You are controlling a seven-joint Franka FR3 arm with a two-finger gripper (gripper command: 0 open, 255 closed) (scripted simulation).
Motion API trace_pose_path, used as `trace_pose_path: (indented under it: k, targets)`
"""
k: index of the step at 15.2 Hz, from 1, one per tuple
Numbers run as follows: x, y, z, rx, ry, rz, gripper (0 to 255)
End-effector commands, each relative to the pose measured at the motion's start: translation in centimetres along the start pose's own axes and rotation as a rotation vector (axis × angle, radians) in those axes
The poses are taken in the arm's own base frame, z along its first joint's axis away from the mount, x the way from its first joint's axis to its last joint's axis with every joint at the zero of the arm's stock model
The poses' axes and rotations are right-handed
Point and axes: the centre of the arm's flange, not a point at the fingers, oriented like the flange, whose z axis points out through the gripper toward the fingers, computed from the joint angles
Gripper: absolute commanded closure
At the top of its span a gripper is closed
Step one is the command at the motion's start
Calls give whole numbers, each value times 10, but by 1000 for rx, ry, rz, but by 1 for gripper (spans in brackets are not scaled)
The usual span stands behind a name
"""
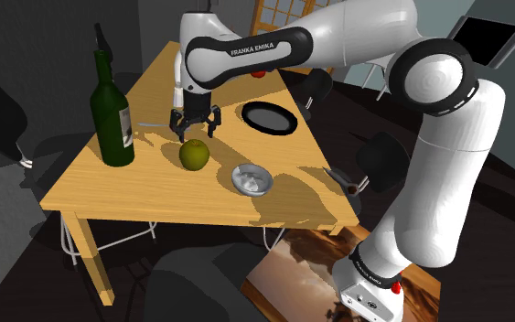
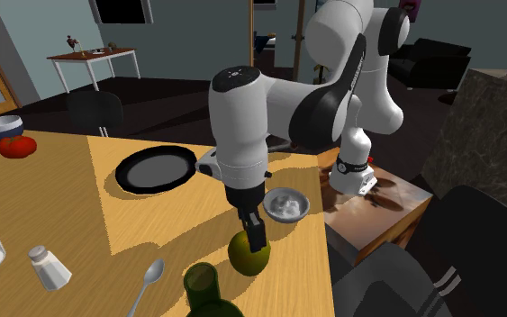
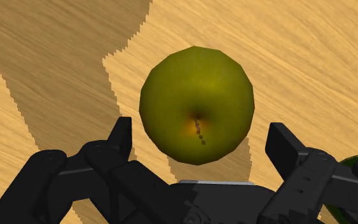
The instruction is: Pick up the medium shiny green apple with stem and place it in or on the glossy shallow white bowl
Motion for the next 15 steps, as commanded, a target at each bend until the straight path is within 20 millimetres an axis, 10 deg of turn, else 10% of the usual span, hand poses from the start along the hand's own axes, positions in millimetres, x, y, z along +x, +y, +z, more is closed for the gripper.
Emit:
trace_pose_path:
  k: [1,2,15]
  targets:
    - [0,0,0,0,0,0,0]
    - [0,0,0,0,0,0,255]
    - [-1,1,-21,0,0,0,255]
